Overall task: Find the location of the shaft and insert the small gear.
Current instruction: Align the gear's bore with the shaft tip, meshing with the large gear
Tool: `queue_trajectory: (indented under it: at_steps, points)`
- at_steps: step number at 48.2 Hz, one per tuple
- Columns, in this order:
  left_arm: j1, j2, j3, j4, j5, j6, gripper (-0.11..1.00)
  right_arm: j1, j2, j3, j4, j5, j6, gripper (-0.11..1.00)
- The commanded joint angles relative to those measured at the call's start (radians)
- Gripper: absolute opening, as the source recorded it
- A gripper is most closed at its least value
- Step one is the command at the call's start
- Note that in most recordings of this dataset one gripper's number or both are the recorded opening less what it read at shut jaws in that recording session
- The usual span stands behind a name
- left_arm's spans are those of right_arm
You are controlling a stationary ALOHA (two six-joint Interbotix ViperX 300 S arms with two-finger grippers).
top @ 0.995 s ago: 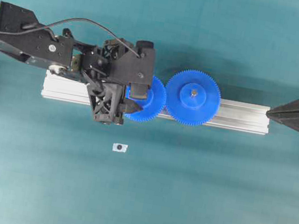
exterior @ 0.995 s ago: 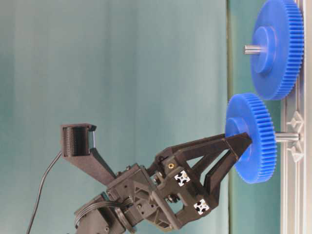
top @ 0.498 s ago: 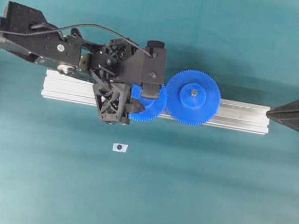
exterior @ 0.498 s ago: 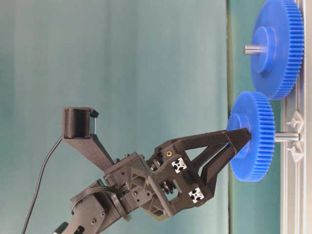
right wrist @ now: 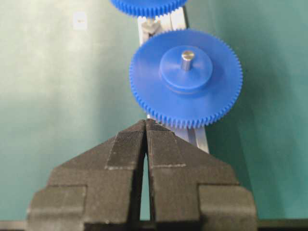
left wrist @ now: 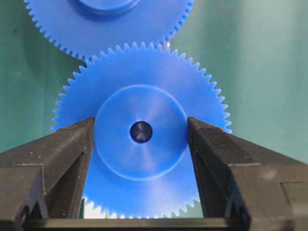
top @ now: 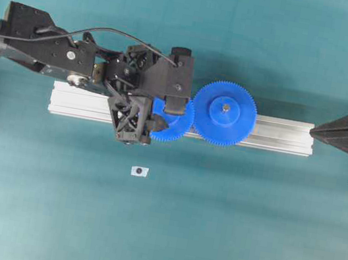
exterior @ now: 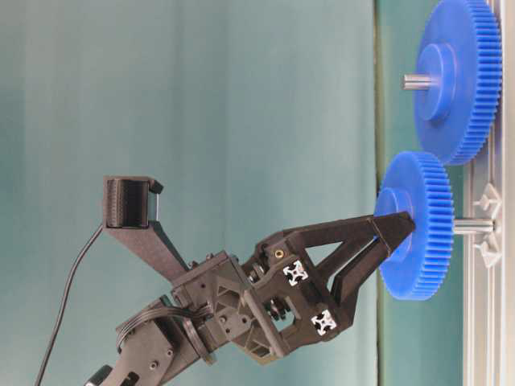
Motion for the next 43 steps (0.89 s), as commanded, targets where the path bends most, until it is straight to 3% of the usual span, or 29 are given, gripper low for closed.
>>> queue_trajectory:
  at_steps: [1,22,30,43]
  points:
    - [0.003,-0.008,-0.012,0.003,-0.002,-0.005,0.64,-0.003,0.005,-0.009,0.002,-0.009,0.009,0.05]
    - [0.003,-0.011,-0.023,0.005,-0.002,-0.008,0.65,-0.003,0.005,-0.009,0.002,-0.011,0.009,0.05]
    - [0.005,-0.009,-0.025,0.005,0.003,-0.008,0.78,-0.003,0.005,-0.009,0.002,-0.009,0.009,0.06]
    - [0.003,-0.015,-0.043,0.005,0.037,-0.006,0.79,-0.003,0.005,-0.008,0.002,-0.011,0.009,0.05]
